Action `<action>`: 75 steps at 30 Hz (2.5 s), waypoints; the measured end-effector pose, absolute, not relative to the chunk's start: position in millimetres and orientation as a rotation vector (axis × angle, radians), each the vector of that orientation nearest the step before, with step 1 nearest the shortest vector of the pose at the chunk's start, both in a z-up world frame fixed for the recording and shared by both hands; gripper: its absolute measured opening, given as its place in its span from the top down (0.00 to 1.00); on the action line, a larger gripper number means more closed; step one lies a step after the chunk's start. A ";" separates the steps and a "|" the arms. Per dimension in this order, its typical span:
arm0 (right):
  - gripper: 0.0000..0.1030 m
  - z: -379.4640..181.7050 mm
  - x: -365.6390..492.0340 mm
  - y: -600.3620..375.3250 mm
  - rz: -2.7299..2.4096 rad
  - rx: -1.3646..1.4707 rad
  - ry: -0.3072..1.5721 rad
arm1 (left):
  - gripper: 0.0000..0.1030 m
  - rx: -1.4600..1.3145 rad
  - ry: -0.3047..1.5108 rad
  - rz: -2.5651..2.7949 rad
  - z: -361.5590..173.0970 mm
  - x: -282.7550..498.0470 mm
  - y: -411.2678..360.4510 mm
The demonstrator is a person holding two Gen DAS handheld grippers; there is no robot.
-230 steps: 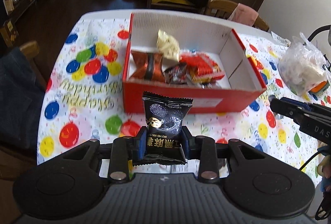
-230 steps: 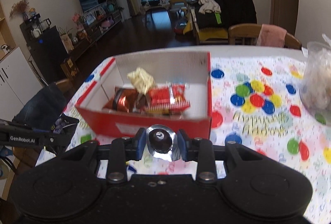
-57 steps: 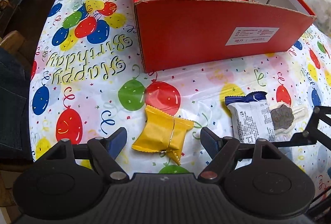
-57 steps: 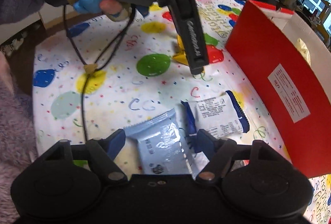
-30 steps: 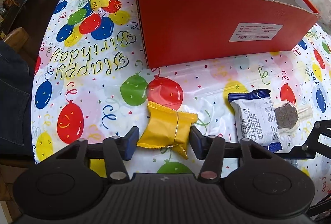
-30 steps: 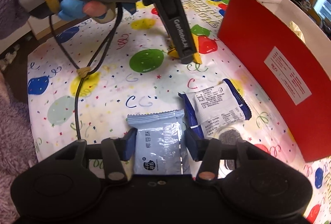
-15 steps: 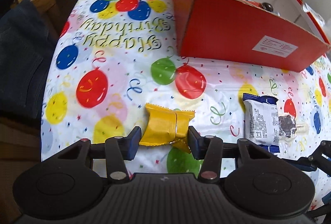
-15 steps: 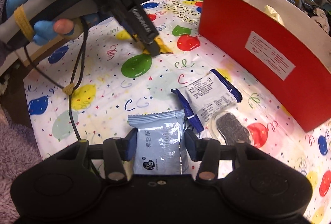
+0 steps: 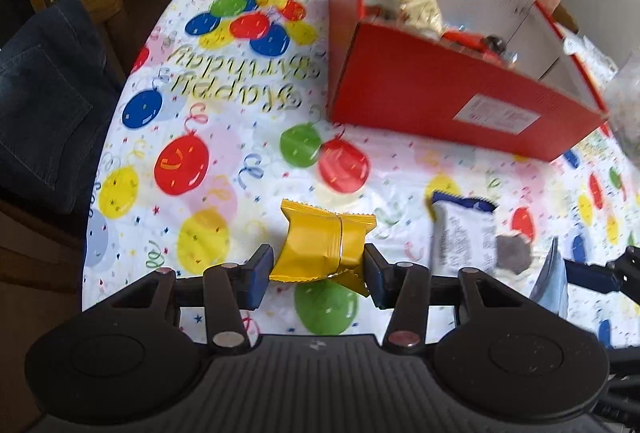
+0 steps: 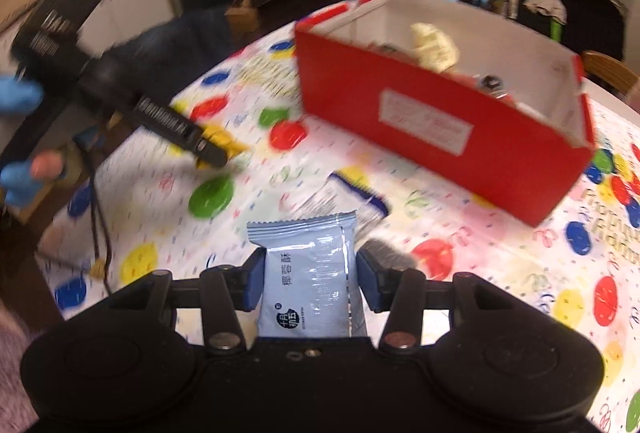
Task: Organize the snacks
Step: 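Carry yellow candy and light blue packet over the red box with both grippers, then open left gripper releasing yellow candy while right gripper releases blue packet in box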
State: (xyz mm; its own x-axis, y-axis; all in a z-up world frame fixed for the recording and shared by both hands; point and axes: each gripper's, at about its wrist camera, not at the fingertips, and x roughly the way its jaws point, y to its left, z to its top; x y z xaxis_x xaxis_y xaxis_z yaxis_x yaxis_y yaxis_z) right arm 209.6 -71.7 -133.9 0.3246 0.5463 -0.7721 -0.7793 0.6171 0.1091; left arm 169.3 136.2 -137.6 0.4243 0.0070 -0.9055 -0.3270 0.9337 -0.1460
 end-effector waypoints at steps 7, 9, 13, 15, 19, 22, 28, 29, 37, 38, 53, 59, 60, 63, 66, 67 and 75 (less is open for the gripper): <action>0.55 -107.0 237.7 -87.4 0.775 -0.197 0.835 | 0.54 -0.329 1.057 0.185 -109.3 177.3 129.3; 0.55 -100.5 246.7 -91.1 0.749 -0.173 0.826 | 0.54 -0.327 1.040 0.177 -102.2 180.9 127.1; 0.55 -88.7 263.3 -97.7 0.707 -0.125 0.805 | 0.54 -0.320 1.015 0.166 -90.0 190.3 123.0; 0.55 -83.2 272.4 -100.1 0.691 -0.103 0.793 | 0.54 -0.318 1.003 0.163 -84.1 195.8 121.2; 0.55 -74.0 290.8 -101.9 0.659 -0.068 0.772 | 0.54 -0.308 0.977 0.154 -72.2 207.8 117.0; 0.55 -69.0 304.2 -101.4 0.640 -0.047 0.761 | 0.54 -0.294 0.961 0.147 -63.9 217.6 113.3; 0.55 -63.8 328.9 -96.5 0.610 -0.036 0.760 | 0.54 -0.262 0.939 0.142 -51.1 241.4 107.2; 0.55 -63.0 332.7 -94.6 0.606 -0.036 0.763 | 0.54 -0.257 0.939 0.144 -50.0 246.0 106.8; 0.55 -67.0 370.4 -84.2 0.566 -0.032 0.803 | 0.54 -0.250 0.963 0.165 -51.4 283.9 109.4; 0.55 -68.7 375.0 -82.4 0.561 -0.034 0.809 | 0.54 -0.249 0.969 0.169 -52.6 288.8 109.9; 0.55 -103.0 418.9 -56.2 0.534 -0.120 0.895 | 0.54 -0.178 1.058 0.216 -81.4 347.6 109.9; 0.55 -116.4 424.0 -51.5 0.541 -0.129 0.926 | 0.54 -0.155 1.100 0.205 -98.4 360.6 108.5; 0.55 -118.5 423.9 -51.1 0.541 -0.133 0.930 | 0.54 -0.150 1.105 0.202 -100.6 362.0 108.0; 0.55 -122.6 423.6 -50.9 0.547 -0.137 0.937 | 0.54 -0.136 1.120 0.198 -106.6 365.6 105.9; 0.55 -124.9 423.6 -52.3 0.550 -0.142 0.939 | 0.54 -0.126 1.131 0.199 -111.7 367.7 104.0; 0.55 -125.5 423.2 -52.7 0.552 -0.142 0.941 | 0.54 -0.124 1.135 0.197 -113.5 368.0 103.4; 0.54 -132.9 415.1 -47.7 0.555 -0.180 0.931 | 0.54 -0.070 1.153 0.185 -124.2 367.3 94.7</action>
